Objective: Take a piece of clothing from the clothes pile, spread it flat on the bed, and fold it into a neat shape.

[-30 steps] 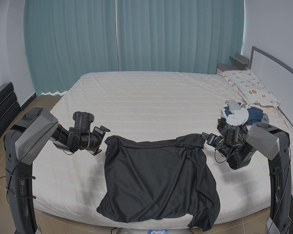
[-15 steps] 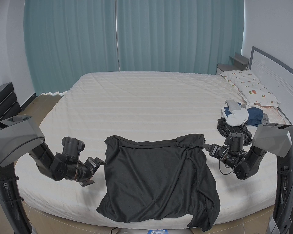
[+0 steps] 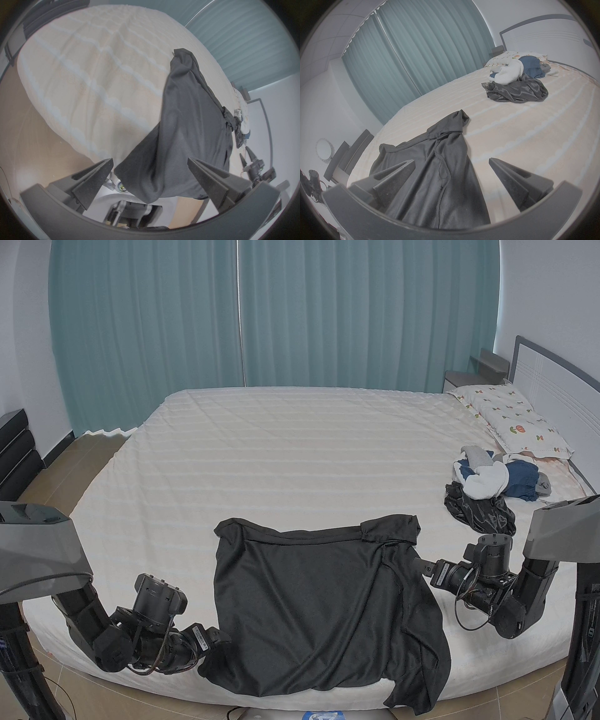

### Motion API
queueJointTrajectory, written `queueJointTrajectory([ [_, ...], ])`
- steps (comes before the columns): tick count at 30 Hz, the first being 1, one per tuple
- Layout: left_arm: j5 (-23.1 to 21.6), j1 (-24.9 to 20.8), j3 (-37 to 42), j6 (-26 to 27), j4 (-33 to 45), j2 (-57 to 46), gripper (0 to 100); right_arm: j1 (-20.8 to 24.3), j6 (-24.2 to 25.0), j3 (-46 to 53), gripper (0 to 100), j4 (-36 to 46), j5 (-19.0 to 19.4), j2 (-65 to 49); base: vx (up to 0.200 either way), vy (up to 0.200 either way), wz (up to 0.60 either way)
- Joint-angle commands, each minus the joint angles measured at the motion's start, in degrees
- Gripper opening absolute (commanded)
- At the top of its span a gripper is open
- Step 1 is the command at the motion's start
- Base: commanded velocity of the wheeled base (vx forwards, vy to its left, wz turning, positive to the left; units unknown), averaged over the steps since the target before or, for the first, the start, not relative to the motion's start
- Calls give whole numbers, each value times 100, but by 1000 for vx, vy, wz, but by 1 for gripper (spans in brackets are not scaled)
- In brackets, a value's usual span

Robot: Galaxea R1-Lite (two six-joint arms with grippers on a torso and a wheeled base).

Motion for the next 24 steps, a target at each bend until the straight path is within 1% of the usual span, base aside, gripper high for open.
queueJointTrajectory([
  [1,352,-416,81,55,-123,244,100,46,1,319,100,-147,3,-79,0,0,0],
  [5,625,-530,108,72,-308,429,100,38,1,345,100,-156,3,-122,0,0,0],
  [9,1073,-741,108,81,-308,640,100,38,1,319,100,-156,3,-122,0,0,0],
  [11,1222,-794,134,178,-308,719,100,38,1,310,100,-156,12,-122,0,0,0],
  [14,1293,-802,152,398,-308,780,100,38,10,257,100,-156,30,-114,0,0,0],
  [16,1310,-837,152,450,-299,816,100,38,10,204,100,-147,153,-122,0,0,0],
  [17,1310,-873,143,468,-290,833,0,38,10,195,100,-147,214,-131,0,0,0],
  [19,1337,-899,125,573,-272,886,0,29,10,178,100,-138,373,-122,0,0,0],
  [20,1337,-908,125,582,-272,886,0,20,10,169,100,-138,381,-122,0,0,0],
  [22,1714,-943,72,644,-308,1079,0,-6,10,134,100,-130,425,-70,0,0,0],
  [24,1917,-1004,37,652,-316,1211,0,-6,10,125,100,-130,443,-35,0,0,0],
])
